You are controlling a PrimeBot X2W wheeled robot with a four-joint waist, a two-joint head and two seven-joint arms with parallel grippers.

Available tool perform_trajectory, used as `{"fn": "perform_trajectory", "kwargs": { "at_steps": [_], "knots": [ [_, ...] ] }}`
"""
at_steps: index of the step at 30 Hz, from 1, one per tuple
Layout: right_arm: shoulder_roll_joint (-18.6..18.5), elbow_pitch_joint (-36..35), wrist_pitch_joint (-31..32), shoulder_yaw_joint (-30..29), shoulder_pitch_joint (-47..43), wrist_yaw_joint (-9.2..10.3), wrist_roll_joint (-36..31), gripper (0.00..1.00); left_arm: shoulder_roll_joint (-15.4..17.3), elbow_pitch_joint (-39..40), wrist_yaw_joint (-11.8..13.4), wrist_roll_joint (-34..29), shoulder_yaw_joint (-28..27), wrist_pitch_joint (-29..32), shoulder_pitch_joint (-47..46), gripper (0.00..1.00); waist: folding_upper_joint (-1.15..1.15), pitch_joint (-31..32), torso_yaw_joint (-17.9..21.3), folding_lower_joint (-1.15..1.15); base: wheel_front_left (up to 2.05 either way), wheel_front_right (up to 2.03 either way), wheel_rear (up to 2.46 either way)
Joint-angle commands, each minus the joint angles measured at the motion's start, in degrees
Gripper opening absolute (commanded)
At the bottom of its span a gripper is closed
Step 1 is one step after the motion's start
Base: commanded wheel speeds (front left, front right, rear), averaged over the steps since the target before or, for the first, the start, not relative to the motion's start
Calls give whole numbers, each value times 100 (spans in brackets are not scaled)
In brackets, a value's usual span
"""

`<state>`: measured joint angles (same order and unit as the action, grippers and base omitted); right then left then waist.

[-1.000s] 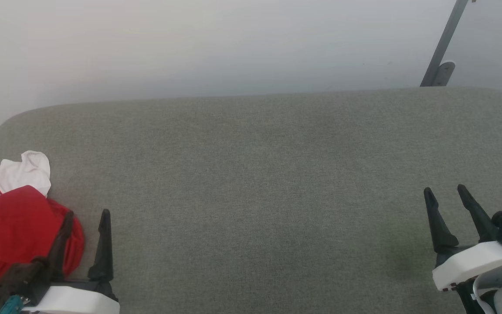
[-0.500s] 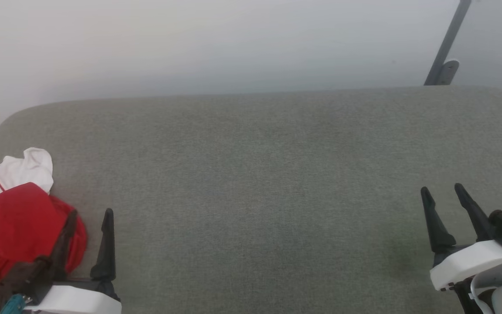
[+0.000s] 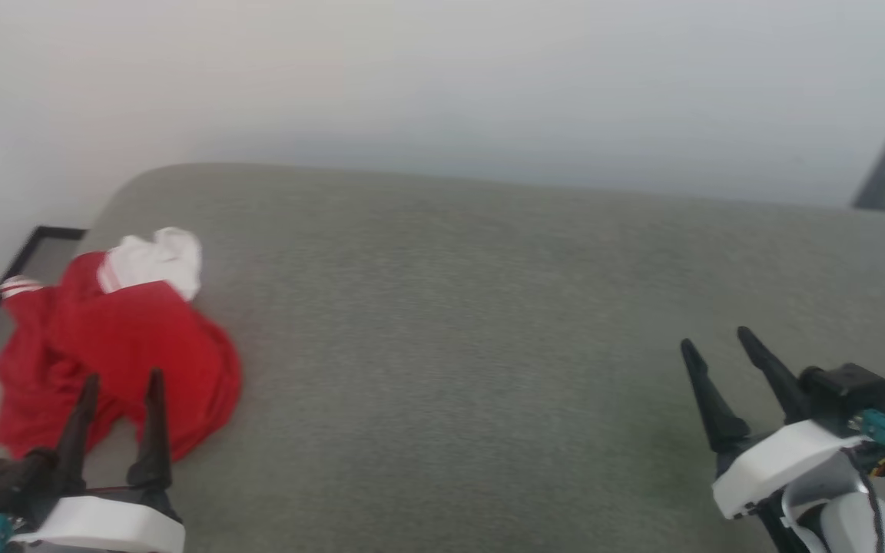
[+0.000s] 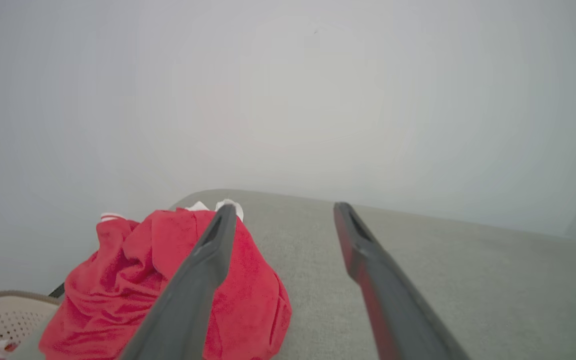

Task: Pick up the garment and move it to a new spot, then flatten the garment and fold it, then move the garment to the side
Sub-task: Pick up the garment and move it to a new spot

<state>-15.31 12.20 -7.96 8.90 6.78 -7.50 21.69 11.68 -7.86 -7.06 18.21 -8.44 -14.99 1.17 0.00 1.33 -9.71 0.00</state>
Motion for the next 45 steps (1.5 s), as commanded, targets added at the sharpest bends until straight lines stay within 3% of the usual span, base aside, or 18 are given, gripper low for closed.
{"fn": "perform_trajectory", "kwargs": {
  "at_steps": [1, 12, 24, 35, 45],
  "knots": [
    [9, 19, 9, 26, 71, 2, 12, 100, 7, -13, 12, 70, -33, -14, -18, 100, 0, 108, -258, 0, 0, 0, 0],
    [49, 212, -29, 522, 282, 2, 173, 100, 75, 104, 129, 168, -88, 189, 109, 100, 0, 292, -1116, 0, 0, 0, 0],
    [15, 196, -12, 442, 359, 2, 144, 100, 46, 117, 101, 337, 84, 348, -93, 100, 0, 108, -1572, 0, 0, 0, 0],
    [-160, -66, 184, 284, 522, 2, 74, 100, 284, -613, 16, 503, 374, 490, -1228, 100, 0, -375, -1438, 0, 0, 0, 0],
    [-404, -586, 468, 145, 877, 2, -49, 100, 565, -2032, -16, 763, 420, 559, -2733, 100, 0, -1309, -900, 0, 0, 0, 0]
  ]
}}
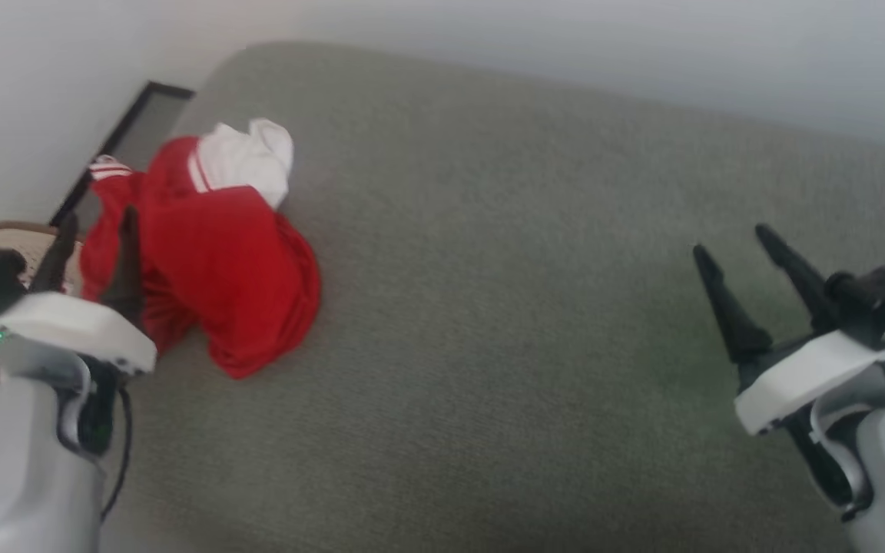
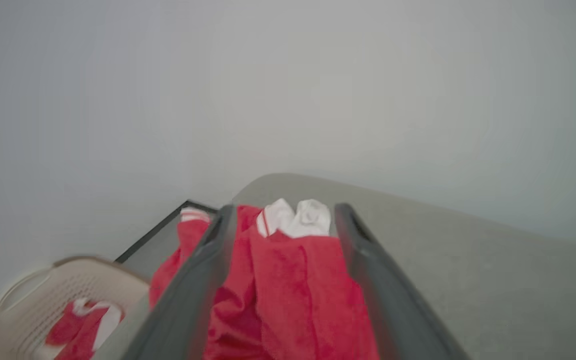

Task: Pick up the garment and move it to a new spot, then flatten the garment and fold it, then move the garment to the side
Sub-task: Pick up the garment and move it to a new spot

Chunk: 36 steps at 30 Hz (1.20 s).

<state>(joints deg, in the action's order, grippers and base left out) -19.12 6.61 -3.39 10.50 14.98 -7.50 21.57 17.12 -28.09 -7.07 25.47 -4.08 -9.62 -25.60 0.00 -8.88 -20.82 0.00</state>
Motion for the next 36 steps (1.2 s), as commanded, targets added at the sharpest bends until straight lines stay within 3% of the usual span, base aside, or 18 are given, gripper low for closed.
{"fn": "perform_trajectory", "kwargs": {
  "at_steps": [1, 11, 17, 23, 28, 29, 30, 31, 36],
  "knots": [
    [-45, -82, 41, -36, 99, 2, -53, 100, 39, -230, -19, 94, -4, 66, -207, 100, 0, -404, 264, 0, 0, 0, 0],
    [-299, -649, 391, -209, 410, 2, -136, 100, 276, -2465, -37, 450, 262, 918, -1780, 100, 0, -1394, 615, 0, 0, 0, 0],
    [-412, -889, 562, -267, 524, 2, -164, 100, 247, -3625, -37, 601, 490, 2366, -2358, 100, 0, -1697, 673, 0, 0, 0, 0],
    [-513, -1097, 715, -335, 578, 2, -196, 100, 32, -4288, -32, 695, 602, 3140, -2608, 100, 0, -1894, 719, 0, 0, 0, 0],
    [-511, -1214, 784, -402, 598, 2, -204, 100, -144, -4460, -37, 762, 669, 3171, -2615, 100, 0, -1970, 742, 0, 0, 0, 0],
    [-504, -1222, 781, -414, 593, 2, -217, 100, -145, -4466, -39, 765, 684, 3118, -2608, 77, 0, -1966, 740, 0, 0, 0, 0],
    [-493, -1226, 781, -431, 590, 2, -229, 100, -124, -4373, -39, 759, 723, 2995, -2627, 20, 0, -1959, 741, 0, 0, 0, 0],
    [-477, -1219, 769, -444, 583, 2, -230, 100, -58, -4291, -44, 765, 747, 2897, -2648, 0, 0, -1939, 739, 0, 0, 0, 0],
    [-397, -1152, 682, -527, 549, 2, -241, 100, 363, -3863, -52, 746, 941, 2500, -2786, 0, 0, -1803, 721, 0, 0, 0, 0]
  ]
}}
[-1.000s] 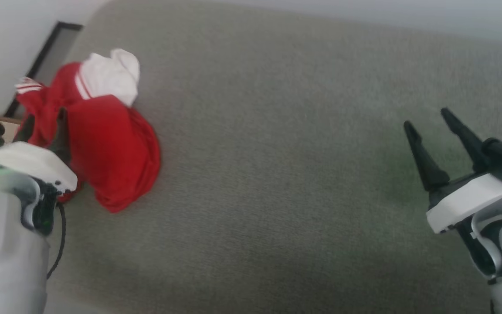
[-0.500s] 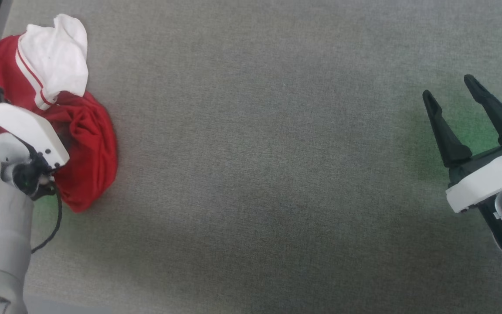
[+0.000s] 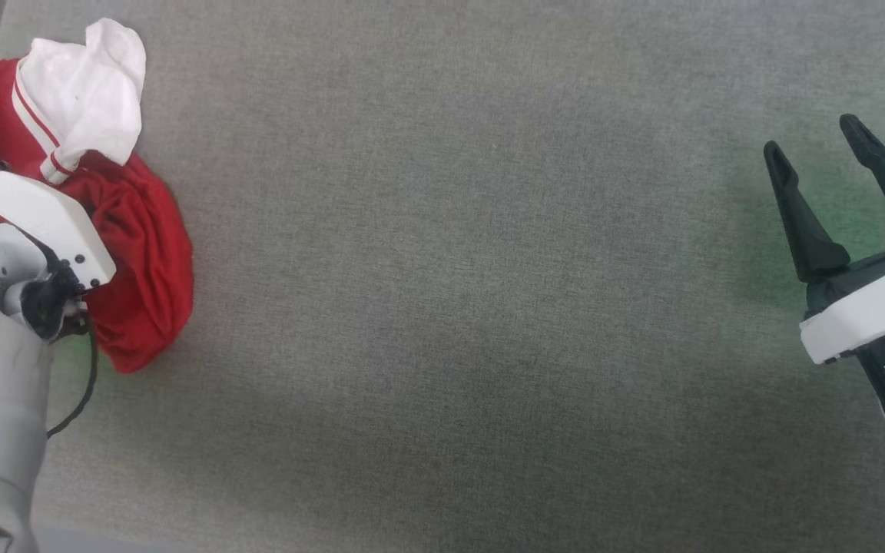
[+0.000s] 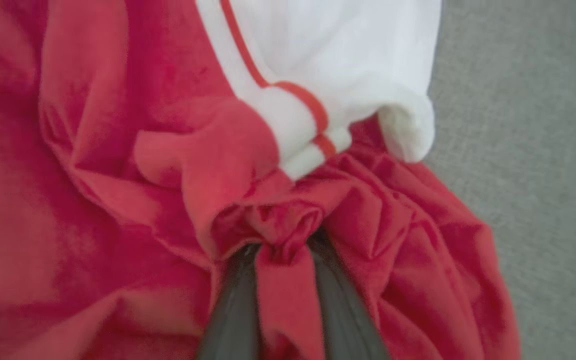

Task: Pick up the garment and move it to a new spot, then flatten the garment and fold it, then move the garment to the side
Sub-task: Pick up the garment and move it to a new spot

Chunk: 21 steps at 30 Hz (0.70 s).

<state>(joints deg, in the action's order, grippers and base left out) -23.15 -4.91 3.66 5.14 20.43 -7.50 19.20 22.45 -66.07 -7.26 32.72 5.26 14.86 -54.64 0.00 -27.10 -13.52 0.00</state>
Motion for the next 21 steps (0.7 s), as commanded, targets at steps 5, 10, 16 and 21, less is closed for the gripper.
{"fn": "perform_trajectory", "kwargs": {
  "at_steps": [5, 10, 16, 21],
  "knots": [
    [104, 111, -125, -149, -119, 2, -38, 100, 394, 531, -20, 73, 275, -467, 5, 0, 0, 268, -60, 0, 0, 0, 0],
    [219, 227, -229, -275, -228, 2, -32, 100, 827, 1033, -21, 26, 551, -896, -23, 0, 0, 568, -100, 0, 0, 0, 0],
    [339, 355, -353, -355, -327, 3, -15, 100, 1301, 1729, -22, 67, 897, -830, -176, 0, 0, 927, -121, 0, 0, 0, 0],
    [418, 396, -397, -404, -341, 3, -17, 100, 1636, 2410, -22, 41, 1076, -561, -411, 0, 0, 1075, -77, 0, 0, 0, 0]
  ]
}}
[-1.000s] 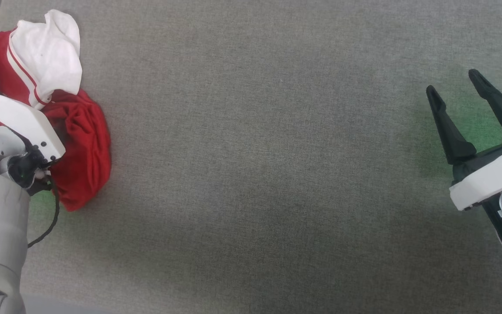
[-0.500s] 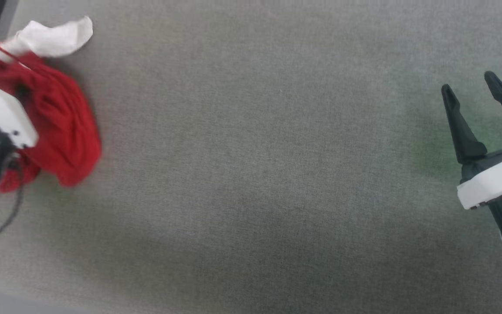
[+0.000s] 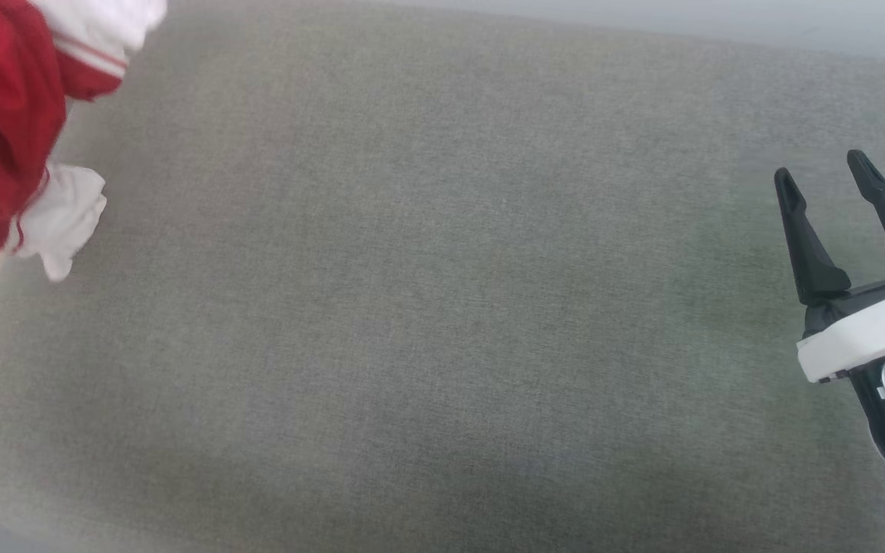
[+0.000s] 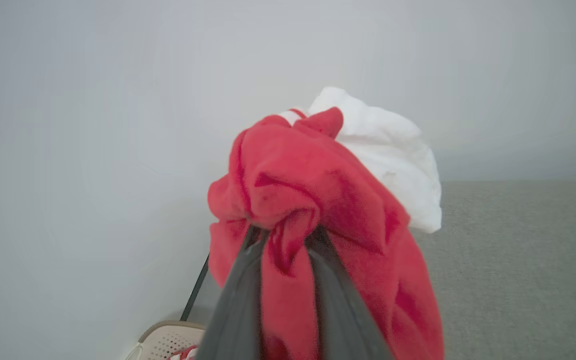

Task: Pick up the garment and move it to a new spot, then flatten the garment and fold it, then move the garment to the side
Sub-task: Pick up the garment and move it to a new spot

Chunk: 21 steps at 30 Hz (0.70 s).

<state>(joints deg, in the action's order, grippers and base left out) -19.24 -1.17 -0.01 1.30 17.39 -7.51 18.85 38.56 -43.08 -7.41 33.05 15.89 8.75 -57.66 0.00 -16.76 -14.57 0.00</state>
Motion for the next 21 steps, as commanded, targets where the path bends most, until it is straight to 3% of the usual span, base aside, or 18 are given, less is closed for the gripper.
{"fn": "perform_trajectory", "kwargs": {
  "at_steps": [1, 12, 21],
  "knots": [
    [41, 30, -54, -28, -35, 4, 14, 100, 89, 246, -6, 10, 26, 131, -142, 0, 0, 68, 50, 0, 0, 0, 0],
    [219, 187, -285, -134, -83, 4, 39, 100, 558, 2273, 236, 2, 159, 1153, 46, 0, 0, 360, 480, 0, 0, 0, 0],
    [378, 238, -435, -297, -173, 4, 11, 100, 699, 3860, 532, 69, 287, 1964, 311, 0, 0, 509, 1095, 0, 0, 0, 0]
  ]
}}
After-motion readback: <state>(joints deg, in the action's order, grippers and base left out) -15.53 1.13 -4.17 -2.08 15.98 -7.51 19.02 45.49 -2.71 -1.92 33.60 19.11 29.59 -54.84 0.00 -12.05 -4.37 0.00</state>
